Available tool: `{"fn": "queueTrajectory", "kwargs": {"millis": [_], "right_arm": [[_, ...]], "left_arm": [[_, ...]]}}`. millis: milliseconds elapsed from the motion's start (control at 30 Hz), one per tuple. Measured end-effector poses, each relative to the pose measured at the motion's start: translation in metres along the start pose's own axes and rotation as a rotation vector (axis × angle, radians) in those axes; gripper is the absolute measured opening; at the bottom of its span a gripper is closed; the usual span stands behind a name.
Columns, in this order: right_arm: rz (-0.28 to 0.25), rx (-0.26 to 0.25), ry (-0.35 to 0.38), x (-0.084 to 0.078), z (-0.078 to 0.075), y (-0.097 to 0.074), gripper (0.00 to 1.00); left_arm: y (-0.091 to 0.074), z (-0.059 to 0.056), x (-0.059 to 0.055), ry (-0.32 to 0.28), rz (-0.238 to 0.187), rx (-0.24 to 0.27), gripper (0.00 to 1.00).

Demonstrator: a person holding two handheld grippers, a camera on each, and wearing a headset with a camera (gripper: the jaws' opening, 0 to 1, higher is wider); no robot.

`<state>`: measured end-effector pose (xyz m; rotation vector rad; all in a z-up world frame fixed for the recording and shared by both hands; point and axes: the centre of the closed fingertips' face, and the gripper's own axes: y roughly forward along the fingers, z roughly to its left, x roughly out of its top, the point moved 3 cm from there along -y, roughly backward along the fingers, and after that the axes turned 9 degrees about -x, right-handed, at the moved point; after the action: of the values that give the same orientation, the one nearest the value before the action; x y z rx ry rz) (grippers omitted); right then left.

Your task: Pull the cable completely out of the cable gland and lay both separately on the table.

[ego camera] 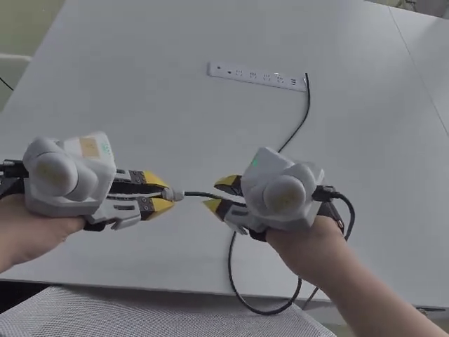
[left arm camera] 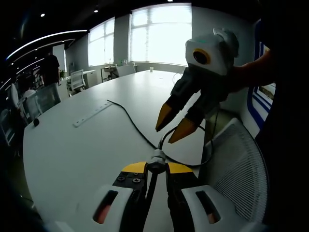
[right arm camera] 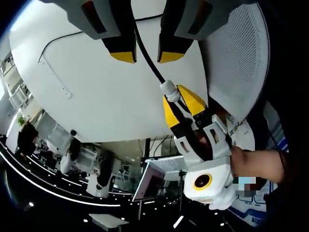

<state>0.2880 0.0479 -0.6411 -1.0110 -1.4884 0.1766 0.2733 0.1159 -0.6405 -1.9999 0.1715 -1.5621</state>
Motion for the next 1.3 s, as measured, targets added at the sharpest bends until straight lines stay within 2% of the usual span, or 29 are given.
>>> {"fn": "queueTrajectory", "kwargs": {"millis": [100, 200, 300, 433, 633, 767, 800, 867, 1033, 1300], "right_arm": [[0.001, 0.027, -0.051, 0.004, 0.007, 0.005, 0.13], [0.019, 0.041, -0.109, 0.001, 0.012, 0.01, 0.12], [0.045, 0.054, -0.143, -0.007, 0.013, 0.011, 0.07], [0.039, 0.046, -0.174, -0.008, 0.01, 0.01, 0.04], [0.027, 0.045, -0.178, -0.011, 0.009, 0.009, 0.02], [0.033, 0.038, -0.135, -0.014, 0.006, 0.008, 0.0], [0.048, 0.05, -0.094, -0.017, 0.006, 0.008, 0.0], [0.044, 0.029, -0.079, -0.018, -0.001, 0.009, 0.0], [0.057, 0.014, -0.002, -0.025, -0.01, 0.008, 0.0], [0.086, 0.001, 0.106, -0.036, -0.019, 0.007, 0.0]], "left_arm": [[0.004, -0.004, -0.001, 0.002, 0.01, -0.008, 0.15], [0.007, -0.004, -0.002, 0.009, 0.018, -0.01, 0.15], [0.007, -0.004, 0.0, 0.014, 0.018, -0.012, 0.15], [0.008, -0.006, 0.002, 0.017, 0.019, -0.022, 0.15], [0.011, -0.006, 0.003, 0.012, 0.017, -0.027, 0.15], [0.014, -0.005, 0.006, 0.008, 0.016, -0.027, 0.15], [0.015, -0.004, 0.006, 0.008, 0.019, -0.027, 0.15], [0.015, -0.004, 0.007, 0.014, 0.017, -0.025, 0.15], [0.015, -0.001, 0.009, 0.005, 0.012, -0.023, 0.15], [0.015, -0.001, 0.011, -0.001, 0.003, -0.022, 0.15]]}}
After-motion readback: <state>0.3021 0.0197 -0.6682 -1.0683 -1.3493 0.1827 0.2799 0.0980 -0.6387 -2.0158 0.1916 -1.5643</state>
